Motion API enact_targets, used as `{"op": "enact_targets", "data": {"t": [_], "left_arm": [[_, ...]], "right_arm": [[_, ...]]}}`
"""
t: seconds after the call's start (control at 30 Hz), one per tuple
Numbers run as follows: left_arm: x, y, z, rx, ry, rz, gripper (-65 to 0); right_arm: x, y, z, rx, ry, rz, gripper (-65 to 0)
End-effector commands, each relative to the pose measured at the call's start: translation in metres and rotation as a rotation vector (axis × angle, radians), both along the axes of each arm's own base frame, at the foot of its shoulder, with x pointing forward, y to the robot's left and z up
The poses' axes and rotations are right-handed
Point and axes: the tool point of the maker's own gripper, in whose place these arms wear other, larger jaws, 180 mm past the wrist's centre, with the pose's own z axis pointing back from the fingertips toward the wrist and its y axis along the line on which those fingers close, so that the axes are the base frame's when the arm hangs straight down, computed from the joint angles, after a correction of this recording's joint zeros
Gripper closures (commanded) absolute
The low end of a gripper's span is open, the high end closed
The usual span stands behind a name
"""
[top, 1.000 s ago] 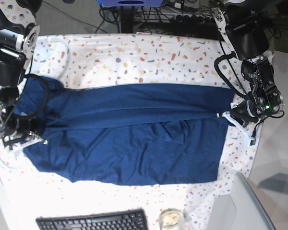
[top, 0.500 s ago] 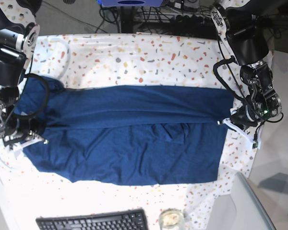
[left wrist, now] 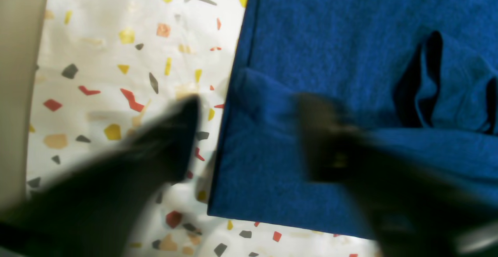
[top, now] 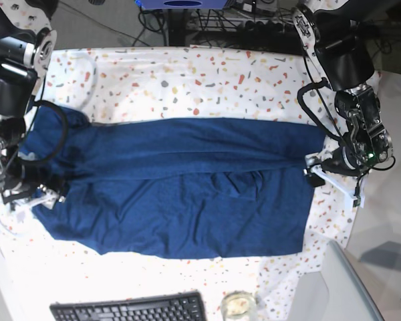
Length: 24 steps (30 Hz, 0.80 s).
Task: Layout the t-shirt on the table in an organized manner, then fold the t-shirt properly
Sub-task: 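Lay the folded edge down with both grippers and open them, then grasp the folded edge corners again with both grippers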
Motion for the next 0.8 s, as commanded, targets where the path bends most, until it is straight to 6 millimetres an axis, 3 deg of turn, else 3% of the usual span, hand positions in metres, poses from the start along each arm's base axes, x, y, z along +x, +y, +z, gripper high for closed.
{"op": "enact_targets", "data": {"t": [0.0,0.03,0.1,0.2,0.37,0.43,0.57,0.67,0.77], "left_arm": [[0.018,0.001,0.020,-0.008,-0.078,0.007,-60.2],[0.020,-0.001,0.024,-0.030,-0.099,0.009,-65.0],[0.025,-0.006,0.034,-0.078,-0.147,0.012,-65.0],[0.013,-0.012,0.040,-0.138,-0.195,0.013,-65.0],[-0.041,-0.025,0.030,-0.208,-0.190,0.009,-65.0],[-0.068,-0.019,0.021,-0.213,-0.183,0.043,-65.0],[-0.109,0.012,0.013,-0.189,-0.231,0.175,-65.0],[-0.123,0.026,0.009,-0.176,-0.235,0.226,-65.0],[-0.130,0.027,-0.008,-0.199,-0.199,0.253,-65.0]], "right_arm": [[0.017,-0.010,0.027,-0.031,-0.091,-0.008,-40.8],[0.016,-0.008,0.032,-0.043,-0.115,-0.002,-42.2],[0.013,-0.010,0.050,-0.086,-0.174,0.007,-43.2],[0.005,-0.008,0.077,-0.146,-0.259,0.028,-43.2],[-0.034,-0.016,0.100,-0.226,-0.323,0.011,-43.2],[-0.052,-0.018,0.097,-0.231,-0.313,-0.015,-43.2],[-0.083,-0.020,0.090,-0.238,-0.295,-0.021,-43.2],[-0.100,-0.015,0.083,-0.245,-0.297,0.059,-43.2],[-0.113,-0.013,0.076,-0.237,-0.296,0.094,-43.2]]}}
